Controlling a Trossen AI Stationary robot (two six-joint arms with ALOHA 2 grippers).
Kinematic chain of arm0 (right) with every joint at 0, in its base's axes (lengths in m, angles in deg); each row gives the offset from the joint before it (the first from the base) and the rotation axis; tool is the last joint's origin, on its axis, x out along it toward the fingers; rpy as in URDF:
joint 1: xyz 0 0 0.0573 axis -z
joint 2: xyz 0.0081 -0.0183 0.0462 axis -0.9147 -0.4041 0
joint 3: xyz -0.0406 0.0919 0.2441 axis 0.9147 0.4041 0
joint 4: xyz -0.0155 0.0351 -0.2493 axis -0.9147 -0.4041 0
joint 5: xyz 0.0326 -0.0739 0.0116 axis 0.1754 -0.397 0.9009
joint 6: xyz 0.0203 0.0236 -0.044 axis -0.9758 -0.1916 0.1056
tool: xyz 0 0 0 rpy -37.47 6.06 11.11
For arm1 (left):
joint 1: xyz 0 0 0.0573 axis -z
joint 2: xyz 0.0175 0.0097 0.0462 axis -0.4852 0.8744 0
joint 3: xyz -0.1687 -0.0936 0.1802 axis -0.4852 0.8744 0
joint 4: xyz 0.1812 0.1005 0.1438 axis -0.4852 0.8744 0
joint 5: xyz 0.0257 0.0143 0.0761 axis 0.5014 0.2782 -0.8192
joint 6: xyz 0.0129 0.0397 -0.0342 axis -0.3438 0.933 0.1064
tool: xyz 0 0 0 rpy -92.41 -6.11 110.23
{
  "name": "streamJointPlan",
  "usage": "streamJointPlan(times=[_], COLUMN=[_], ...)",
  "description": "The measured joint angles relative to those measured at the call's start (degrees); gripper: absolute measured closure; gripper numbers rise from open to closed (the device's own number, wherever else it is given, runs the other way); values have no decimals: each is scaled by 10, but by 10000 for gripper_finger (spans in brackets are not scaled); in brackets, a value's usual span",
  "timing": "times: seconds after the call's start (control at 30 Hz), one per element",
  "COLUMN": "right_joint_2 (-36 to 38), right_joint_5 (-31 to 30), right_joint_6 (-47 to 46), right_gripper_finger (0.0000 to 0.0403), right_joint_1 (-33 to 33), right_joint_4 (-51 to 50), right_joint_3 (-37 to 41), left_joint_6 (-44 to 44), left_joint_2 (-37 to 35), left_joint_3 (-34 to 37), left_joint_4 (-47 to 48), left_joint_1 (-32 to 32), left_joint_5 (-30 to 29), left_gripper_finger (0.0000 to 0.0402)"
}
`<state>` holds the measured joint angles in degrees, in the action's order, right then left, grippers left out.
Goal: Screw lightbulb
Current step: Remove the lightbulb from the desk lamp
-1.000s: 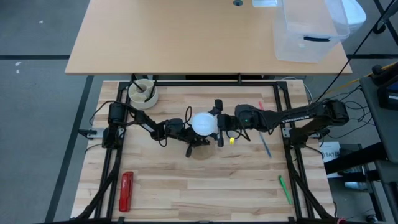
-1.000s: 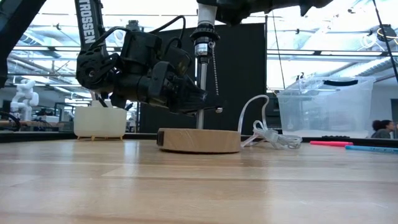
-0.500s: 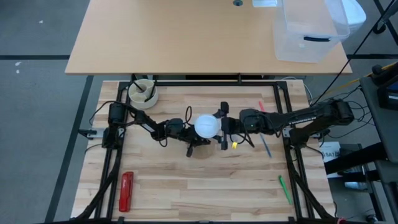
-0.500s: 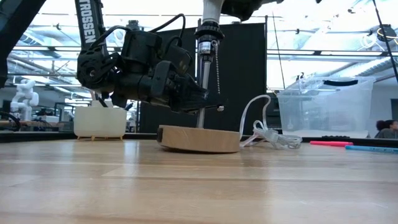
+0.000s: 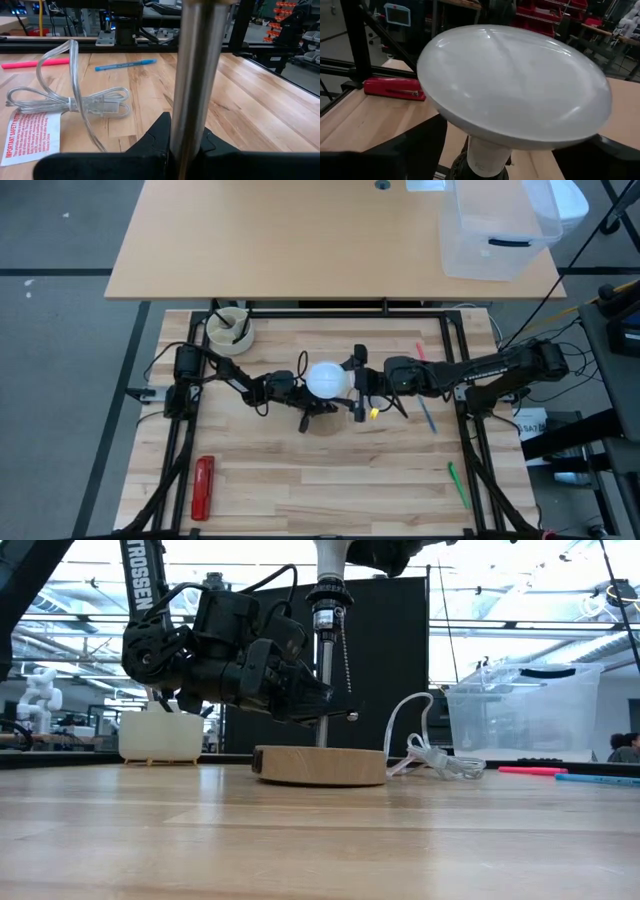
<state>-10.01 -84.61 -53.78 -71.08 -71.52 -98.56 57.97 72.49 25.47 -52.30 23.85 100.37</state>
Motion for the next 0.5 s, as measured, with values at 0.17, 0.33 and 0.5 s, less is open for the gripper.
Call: streamJointPlan(times=[0.17,0.33,0.5], right_joint_2=[0,16,35], right_joint_5=[-2,-57,-73], right_joint_6=[7,37,38], right_gripper_finger=[52,47,46], right_joint_1=[0,0,3], right_joint_4=[-7,-46,-111], right_joint_3=[-8,-27,-47], left_joint_6=[-2,-7,-10], left_joint_2=[0,0,0], left_joint_3=[0,-1,-1], left_joint_4=[0,-3,-3], left_joint_1=[0,2,2], left_joint_5=[0,-2,-8], left_gripper_finger=[376,376,376])
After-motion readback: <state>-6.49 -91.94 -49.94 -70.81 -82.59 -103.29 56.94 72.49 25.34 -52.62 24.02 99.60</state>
